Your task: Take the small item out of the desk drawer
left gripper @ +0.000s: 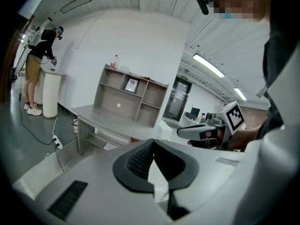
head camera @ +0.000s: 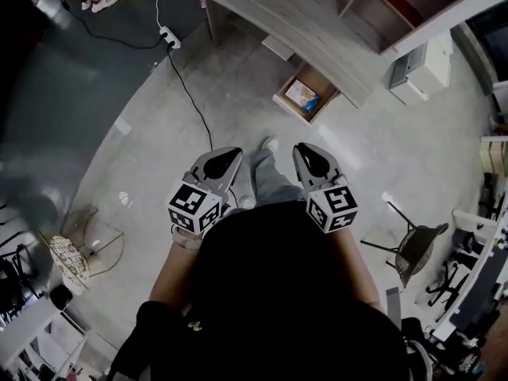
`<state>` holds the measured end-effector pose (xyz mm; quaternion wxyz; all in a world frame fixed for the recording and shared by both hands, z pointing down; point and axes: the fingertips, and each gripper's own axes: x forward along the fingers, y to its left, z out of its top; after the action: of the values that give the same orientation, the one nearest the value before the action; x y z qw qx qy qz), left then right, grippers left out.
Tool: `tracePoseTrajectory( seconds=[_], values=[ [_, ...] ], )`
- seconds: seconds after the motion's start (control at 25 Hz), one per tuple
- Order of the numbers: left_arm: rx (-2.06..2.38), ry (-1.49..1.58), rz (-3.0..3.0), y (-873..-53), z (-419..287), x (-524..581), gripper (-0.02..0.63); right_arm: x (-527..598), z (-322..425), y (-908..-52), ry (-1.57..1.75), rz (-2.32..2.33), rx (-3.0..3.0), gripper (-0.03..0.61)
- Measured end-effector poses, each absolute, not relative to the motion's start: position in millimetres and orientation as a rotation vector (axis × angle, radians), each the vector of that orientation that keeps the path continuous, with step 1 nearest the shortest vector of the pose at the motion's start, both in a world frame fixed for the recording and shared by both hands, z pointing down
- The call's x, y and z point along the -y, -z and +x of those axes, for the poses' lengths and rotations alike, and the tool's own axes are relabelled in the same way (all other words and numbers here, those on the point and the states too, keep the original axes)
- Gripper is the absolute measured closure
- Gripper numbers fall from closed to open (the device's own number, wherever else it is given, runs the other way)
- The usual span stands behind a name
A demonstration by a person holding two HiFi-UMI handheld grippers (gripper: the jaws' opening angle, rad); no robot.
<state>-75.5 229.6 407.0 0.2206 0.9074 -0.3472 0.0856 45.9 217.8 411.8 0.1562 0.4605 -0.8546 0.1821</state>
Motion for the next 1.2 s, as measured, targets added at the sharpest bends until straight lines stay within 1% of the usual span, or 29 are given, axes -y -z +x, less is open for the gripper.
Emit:
tracePoseTrajectory(
  seconds=[0.28, 0.6, 0.8, 1.04, 1.2],
  values=[
    [0.981, -0.249, 2.490, -402.7, -67.6, -138.0, 0.604, -123.0, 46.7, -409.0, -0.518, 1.249, 2.457, 0.558],
    [0.946, -0.305, 2.511, -398.1, -36.8, -31.1, 0.604, -24.5, 86.3, -435.8, -0.585, 1.235, 2.380, 0.496],
    [0.911, -0.359, 2.512, -402.3, -22.6, 1.5, 0.604, 4.0, 109.8, -473.0, -0.656, 1.202, 2.304, 0.460],
    [0.863, -0.407, 2.496, -408.0, -20.9, 19.0, 0.604, 11.8, 122.3, -523.1, -0.715, 1.142, 2.185, 0.425],
    [0.801, -0.440, 2.503, -409.5, -21.8, 30.4, 0.604, 20.2, 128.4, -562.6, -0.734, 1.125, 2.108, 0.417]
  ],
)
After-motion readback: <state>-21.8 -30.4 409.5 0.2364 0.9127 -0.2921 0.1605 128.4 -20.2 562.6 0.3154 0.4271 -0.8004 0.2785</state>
